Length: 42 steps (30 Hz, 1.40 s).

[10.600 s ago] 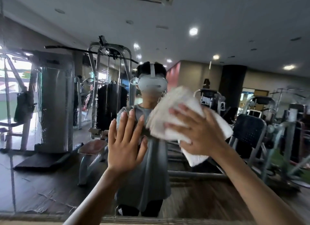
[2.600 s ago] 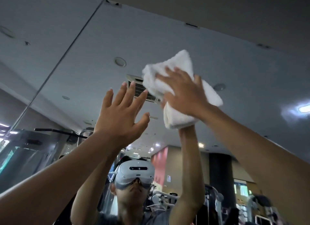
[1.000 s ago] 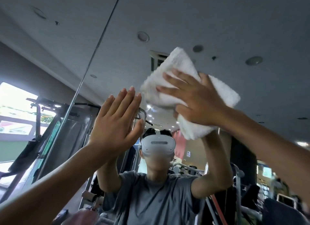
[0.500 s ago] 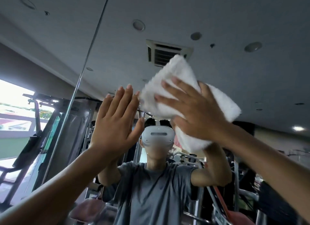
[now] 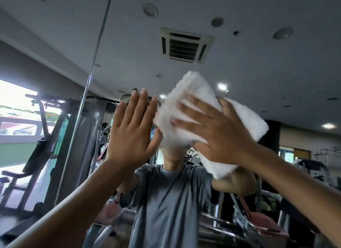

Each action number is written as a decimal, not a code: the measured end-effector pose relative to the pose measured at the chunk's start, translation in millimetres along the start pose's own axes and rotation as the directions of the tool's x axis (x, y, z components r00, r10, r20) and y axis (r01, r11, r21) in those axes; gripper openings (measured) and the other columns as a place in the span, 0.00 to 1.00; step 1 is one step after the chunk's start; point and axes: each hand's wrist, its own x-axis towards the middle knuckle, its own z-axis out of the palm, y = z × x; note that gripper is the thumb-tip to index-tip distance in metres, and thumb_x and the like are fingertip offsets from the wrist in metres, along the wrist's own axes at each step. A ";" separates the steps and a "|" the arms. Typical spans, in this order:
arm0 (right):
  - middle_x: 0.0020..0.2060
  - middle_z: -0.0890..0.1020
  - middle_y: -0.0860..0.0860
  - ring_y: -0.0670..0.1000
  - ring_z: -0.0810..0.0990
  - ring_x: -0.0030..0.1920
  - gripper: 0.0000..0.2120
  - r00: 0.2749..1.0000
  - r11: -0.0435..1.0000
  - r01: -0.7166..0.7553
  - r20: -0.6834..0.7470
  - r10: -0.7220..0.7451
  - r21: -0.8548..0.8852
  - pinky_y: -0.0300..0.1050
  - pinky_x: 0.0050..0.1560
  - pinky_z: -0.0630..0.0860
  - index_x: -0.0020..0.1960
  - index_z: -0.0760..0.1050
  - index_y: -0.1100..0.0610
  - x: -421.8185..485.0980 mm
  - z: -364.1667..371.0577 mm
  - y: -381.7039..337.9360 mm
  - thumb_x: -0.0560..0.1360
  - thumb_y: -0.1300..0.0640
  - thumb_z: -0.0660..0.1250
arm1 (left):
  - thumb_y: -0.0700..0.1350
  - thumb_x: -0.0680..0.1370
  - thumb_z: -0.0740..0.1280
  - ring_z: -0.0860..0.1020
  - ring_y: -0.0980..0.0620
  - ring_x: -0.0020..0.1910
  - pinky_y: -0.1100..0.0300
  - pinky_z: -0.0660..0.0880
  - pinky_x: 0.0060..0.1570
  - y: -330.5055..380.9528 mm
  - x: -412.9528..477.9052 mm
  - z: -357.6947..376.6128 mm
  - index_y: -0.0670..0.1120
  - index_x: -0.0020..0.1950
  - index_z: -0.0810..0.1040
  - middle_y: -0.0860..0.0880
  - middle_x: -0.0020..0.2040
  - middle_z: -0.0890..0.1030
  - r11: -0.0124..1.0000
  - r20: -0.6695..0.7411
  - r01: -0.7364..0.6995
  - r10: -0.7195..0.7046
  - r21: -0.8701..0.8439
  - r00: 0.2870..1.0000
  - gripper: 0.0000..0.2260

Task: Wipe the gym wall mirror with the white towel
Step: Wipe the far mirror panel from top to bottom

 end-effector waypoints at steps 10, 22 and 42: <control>0.81 0.55 0.47 0.52 0.52 0.80 0.31 0.821 0.828 -0.559 -0.108 0.560 0.039 0.66 0.71 0.55 0.80 0.57 0.42 25.9 1.4 -9.6 0.76 0.48 0.56 | 0.56 0.83 0.51 0.52 0.44 0.81 0.43 0.50 0.78 1.4 -30.0 1.1 0.43 0.81 0.59 0.42 0.81 0.57 0.999 0.008 0.008 -0.009 0.034 1.000 0.29; 0.80 0.57 0.46 0.52 0.54 0.80 0.31 0.869 0.869 -0.494 -0.029 0.495 0.035 0.66 0.69 0.58 0.78 0.61 0.40 -4.8 -5.3 -4.1 0.75 0.46 0.58 | 0.54 0.82 0.53 0.54 0.44 0.81 0.45 0.49 0.78 3.3 -73.0 -3.8 0.42 0.80 0.62 0.41 0.80 0.59 0.999 0.023 0.006 -0.007 0.049 1.000 0.28; 0.80 0.58 0.52 0.56 0.56 0.80 0.30 0.963 0.963 -0.269 -0.010 0.270 0.021 0.65 0.70 0.56 0.78 0.63 0.45 -50.8 10.6 -105.9 0.77 0.41 0.59 | 0.56 0.83 0.52 0.55 0.42 0.80 0.45 0.50 0.78 -7.3 -99.5 -8.7 0.44 0.80 0.61 0.40 0.80 0.59 0.995 0.047 -0.088 0.086 0.042 0.995 0.28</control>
